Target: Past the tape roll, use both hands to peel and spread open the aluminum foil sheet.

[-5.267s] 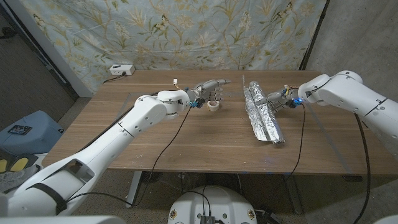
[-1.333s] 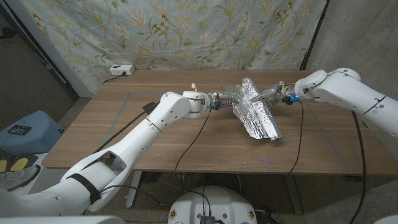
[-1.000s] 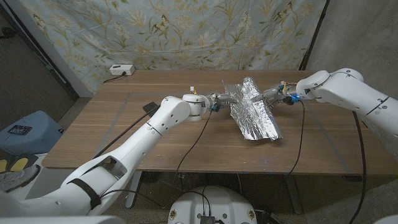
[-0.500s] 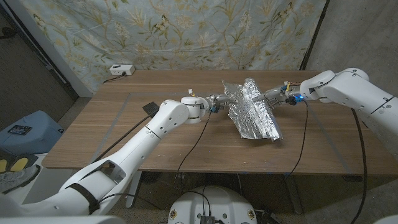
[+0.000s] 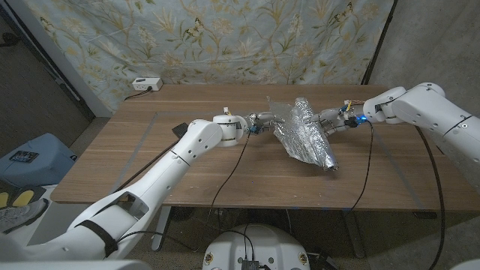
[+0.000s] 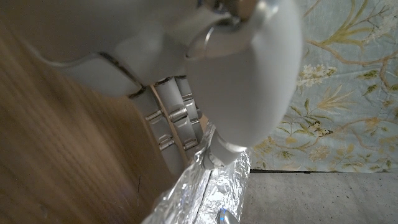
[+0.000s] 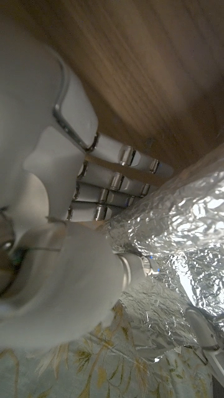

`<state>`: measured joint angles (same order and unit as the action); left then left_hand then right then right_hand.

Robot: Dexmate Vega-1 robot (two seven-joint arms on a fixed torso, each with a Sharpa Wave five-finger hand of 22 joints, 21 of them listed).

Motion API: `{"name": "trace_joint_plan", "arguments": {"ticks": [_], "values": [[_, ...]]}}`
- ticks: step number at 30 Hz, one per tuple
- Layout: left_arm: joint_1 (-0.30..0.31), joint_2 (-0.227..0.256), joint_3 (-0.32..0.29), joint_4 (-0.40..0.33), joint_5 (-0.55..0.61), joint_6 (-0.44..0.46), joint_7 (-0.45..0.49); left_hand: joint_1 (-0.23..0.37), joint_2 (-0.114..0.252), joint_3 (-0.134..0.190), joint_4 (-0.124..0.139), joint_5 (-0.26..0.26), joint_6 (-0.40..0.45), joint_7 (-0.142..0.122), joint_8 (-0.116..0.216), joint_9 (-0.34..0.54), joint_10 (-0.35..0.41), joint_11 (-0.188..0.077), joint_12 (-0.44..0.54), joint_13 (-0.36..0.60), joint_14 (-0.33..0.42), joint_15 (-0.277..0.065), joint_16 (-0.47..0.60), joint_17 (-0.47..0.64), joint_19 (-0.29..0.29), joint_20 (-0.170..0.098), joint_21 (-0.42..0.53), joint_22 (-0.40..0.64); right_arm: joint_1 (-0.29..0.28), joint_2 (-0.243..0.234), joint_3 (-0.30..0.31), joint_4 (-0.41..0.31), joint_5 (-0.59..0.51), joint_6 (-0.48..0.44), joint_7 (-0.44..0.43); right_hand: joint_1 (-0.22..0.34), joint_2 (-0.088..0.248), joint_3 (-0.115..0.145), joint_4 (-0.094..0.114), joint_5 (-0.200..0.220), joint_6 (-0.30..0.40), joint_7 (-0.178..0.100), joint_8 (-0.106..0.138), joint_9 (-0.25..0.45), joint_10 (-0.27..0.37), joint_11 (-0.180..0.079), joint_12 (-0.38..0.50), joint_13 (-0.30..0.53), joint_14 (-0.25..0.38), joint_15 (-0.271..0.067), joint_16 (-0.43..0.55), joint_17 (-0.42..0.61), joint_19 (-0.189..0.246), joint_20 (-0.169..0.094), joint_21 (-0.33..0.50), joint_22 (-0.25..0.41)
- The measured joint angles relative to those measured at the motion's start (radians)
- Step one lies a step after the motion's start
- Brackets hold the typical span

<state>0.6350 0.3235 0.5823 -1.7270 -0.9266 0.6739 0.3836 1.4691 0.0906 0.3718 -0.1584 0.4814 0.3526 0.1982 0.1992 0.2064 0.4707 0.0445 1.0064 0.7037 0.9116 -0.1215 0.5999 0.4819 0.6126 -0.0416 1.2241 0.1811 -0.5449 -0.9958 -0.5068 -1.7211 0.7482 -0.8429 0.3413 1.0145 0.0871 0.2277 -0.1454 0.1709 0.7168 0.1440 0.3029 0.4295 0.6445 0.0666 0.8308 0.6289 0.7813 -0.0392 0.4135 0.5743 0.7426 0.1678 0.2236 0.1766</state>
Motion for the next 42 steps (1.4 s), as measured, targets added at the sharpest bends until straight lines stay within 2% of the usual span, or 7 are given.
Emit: {"name": "trace_joint_plan", "arguments": {"ticks": [12, 15, 37, 38, 42], "values": [[-0.015, 0.009, -0.014, 0.030, -0.053, -0.004, -0.048, -0.008, -0.008, 0.009, -0.002, 0.000, 0.009, -0.005, 0.000, 0.001, 0.000, 0.000, 0.000, -0.001, 0.000, 0.000, 0.000, 0.002, 0.004, -0.004, 0.008, 0.000, -0.001, 0.025, 0.017, 0.068, 0.081, -0.010, 0.028, -0.003, 0.003, 0.002, -0.002, 0.000, -0.005, 0.005, -0.001, 0.004, 0.003, 0.003, 0.000, 0.000, -0.006, 0.006, -0.019, -0.007, 0.018, -0.018, 0.000, 0.000], [-0.017, 0.010, -0.016, 0.032, -0.063, -0.004, -0.053, -0.008, -0.008, 0.009, -0.002, 0.000, 0.018, -0.005, 0.000, 0.001, 0.007, -0.004, -0.001, -0.005, 0.000, 0.000, 0.000, 0.002, 0.004, -0.003, 0.008, 0.000, -0.004, 0.028, 0.022, 0.077, 0.095, -0.011, 0.030, -0.005, 0.005, 0.002, -0.002, -0.001, -0.007, 0.006, -0.007, 0.004, 0.003, 0.004, 0.000, 0.000, -0.006, 0.006, -0.020, -0.009, 0.018, -0.018, 0.000, 0.000], [-0.019, 0.020, -0.032, 0.057, -0.138, -0.005, -0.082, -0.013, -0.013, 0.022, -0.006, 0.007, 0.032, -0.007, 0.000, 0.005, 0.011, -0.007, -0.009, -0.004, 0.000, 0.000, -0.001, 0.026, 0.003, -0.014, 0.019, 0.000, -0.071, 0.056, 0.105, 0.144, 0.274, -0.015, 0.014, -0.025, 0.025, 0.002, -0.002, -0.002, -0.050, 0.021, -0.030, 0.011, -0.015, 0.022, 0.001, -0.002, -0.015, 0.026, -0.066, -0.032, 0.045, -0.027, 0.000, 0.000], [-0.019, 0.021, -0.032, 0.058, -0.141, -0.005, -0.084, -0.013, -0.013, 0.022, -0.006, 0.007, 0.032, -0.007, 0.000, 0.005, 0.011, -0.007, -0.009, -0.005, 0.000, 0.000, -0.001, 0.027, 0.003, -0.014, 0.019, 0.000, -0.076, 0.058, 0.111, 0.149, 0.286, -0.013, 0.013, -0.025, 0.025, 0.014, 0.010, -0.002, -0.051, 0.022, -0.036, 0.011, -0.015, 0.022, 0.002, -0.008, -0.015, 0.026, -0.070, -0.032, 0.045, -0.027, 0.000, 0.000], [-0.021, 0.023, -0.032, 0.063, -0.147, -0.005, -0.090, -0.013, -0.013, 0.022, -0.006, 0.007, 0.032, -0.007, 0.000, 0.005, 0.014, -0.007, -0.010, -0.005, 0.000, 0.000, -0.001, 0.030, 0.003, -0.014, 0.019, 0.000, -0.088, 0.065, 0.127, 0.166, 0.324, -0.011, 0.010, -0.026, 0.026, 0.018, 0.015, -0.003, -0.051, 0.022, -0.041, 0.007, -0.017, 0.024, 0.013, -0.019, -0.018, 0.029, -0.074, -0.037, 0.048, -0.030, 0.000, 0.000]]}}
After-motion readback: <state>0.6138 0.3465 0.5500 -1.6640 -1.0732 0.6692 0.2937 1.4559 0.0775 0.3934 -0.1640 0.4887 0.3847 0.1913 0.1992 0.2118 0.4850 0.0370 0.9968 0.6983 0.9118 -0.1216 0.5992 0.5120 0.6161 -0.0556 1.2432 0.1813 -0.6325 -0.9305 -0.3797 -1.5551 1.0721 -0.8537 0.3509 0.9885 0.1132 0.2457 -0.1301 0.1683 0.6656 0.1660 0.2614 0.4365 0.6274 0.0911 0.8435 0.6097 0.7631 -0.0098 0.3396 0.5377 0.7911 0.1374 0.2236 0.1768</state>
